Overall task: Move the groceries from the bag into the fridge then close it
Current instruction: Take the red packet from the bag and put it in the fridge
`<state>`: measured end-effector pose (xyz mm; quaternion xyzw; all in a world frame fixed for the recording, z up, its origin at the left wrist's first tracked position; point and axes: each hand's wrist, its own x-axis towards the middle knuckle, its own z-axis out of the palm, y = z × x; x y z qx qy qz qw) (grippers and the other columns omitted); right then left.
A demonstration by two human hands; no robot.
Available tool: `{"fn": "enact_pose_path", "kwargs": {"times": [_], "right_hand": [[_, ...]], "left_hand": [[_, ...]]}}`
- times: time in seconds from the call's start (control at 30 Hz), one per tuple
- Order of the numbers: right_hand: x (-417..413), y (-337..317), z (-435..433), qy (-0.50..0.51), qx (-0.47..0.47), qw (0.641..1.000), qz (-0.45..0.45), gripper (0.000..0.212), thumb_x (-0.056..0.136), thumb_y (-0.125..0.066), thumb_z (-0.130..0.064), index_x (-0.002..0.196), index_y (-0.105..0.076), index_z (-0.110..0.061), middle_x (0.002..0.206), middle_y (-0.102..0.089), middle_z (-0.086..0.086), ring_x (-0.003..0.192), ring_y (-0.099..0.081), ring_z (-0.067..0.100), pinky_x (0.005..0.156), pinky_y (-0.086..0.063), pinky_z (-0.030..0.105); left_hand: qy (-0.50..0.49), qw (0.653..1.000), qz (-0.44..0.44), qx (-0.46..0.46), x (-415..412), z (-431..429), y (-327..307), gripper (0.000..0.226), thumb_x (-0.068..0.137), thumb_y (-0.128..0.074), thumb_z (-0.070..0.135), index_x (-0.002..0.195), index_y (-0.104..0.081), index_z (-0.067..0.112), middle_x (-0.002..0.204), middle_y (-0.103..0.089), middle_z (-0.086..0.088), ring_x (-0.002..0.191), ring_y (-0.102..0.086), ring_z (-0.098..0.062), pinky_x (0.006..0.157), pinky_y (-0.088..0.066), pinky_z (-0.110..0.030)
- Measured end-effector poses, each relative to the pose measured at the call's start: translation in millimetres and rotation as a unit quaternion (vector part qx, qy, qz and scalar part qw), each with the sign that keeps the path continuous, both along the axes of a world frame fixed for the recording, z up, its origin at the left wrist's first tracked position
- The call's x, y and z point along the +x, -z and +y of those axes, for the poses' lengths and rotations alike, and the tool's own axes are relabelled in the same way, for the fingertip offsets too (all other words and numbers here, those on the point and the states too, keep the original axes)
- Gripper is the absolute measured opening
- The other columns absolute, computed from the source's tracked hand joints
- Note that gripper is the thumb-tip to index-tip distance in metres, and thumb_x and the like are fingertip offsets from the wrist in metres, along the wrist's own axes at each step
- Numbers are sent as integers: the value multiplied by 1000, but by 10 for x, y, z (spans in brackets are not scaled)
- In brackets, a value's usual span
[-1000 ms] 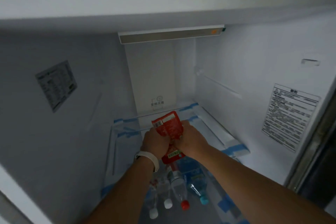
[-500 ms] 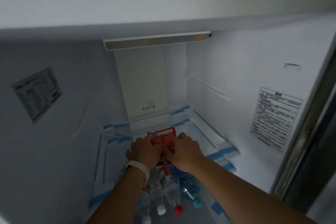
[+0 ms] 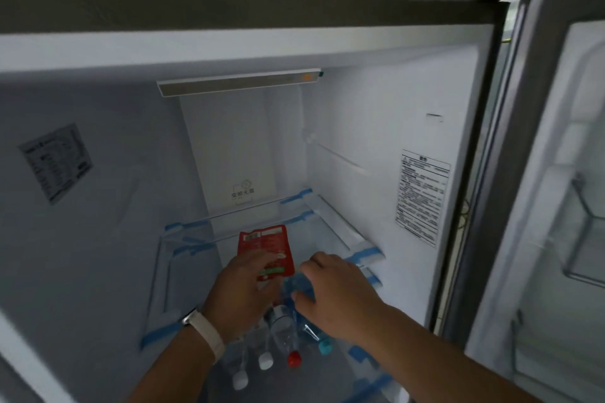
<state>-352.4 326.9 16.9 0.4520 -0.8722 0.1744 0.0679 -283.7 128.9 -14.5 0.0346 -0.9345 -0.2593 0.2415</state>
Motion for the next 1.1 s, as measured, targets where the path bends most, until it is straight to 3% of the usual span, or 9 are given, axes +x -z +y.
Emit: {"fn": "enact_pose_path", "kwargs": {"times": [0.1,0.13,0.23,0.3,0.47,0.87,1.1], "right_hand": [[73,-21,251,-5,4,1000,17,45,94,-38,-53,124,-51,-22,118,-53,-4,108,-49,17,94,-42,34],[93,-20,341,-7,5,1000,18,45,95,-37,-54,125,-50,-23,119,-53,-5,109,-49,17,95,-42,33],[160,-4,598,-11,10,1000,16,42,97,-36,-53,126,-49,-25,122,-52,-6,111,-49,14,96,-42,31],[223,13,750,-13,16,1000,17,41,97,-36,-50,126,-49,-24,123,-52,-6,111,-48,14,96,-40,31],[425,123,1054,-18,35,999,25,38,96,-35,-48,122,-50,-24,120,-53,-5,108,-49,14,99,-41,32],[846,195,1659,34,27,999,22,40,95,-38,-49,123,-51,-22,117,-54,-5,107,-50,16,96,-42,36],[1289,216,1812,80,56,995,13,45,94,-33,-50,126,-50,-24,115,-54,-7,107,-50,16,95,-41,32]], "left_hand": [[11,997,38,-71,162,210,-27,34,82,-62,36,114,-68,27,111,-67,12,100,-56,1,92,-40,-6],[15,996,36,-86,223,297,-41,37,82,-59,37,115,-69,24,112,-68,10,101,-57,-1,92,-41,-9],[10,994,-10,-111,355,472,30,40,84,-55,46,118,-65,28,114,-66,12,104,-60,-9,93,-51,-35],[0,991,-17,-132,448,615,100,38,84,-55,49,116,-64,30,112,-66,11,103,-61,-13,89,-52,-40],[-30,986,-11,-166,733,1020,225,48,80,-54,53,122,-63,32,122,-65,11,112,-62,-15,93,-52,-40],[3,982,-4,-188,996,1547,235,45,79,-49,49,118,-63,31,118,-66,10,109,-63,-16,92,-53,-43],[22,975,-6,-220,1338,1592,184,48,79,-49,52,121,-60,33,118,-66,10,108,-65,-18,90,-52,-43]]}}
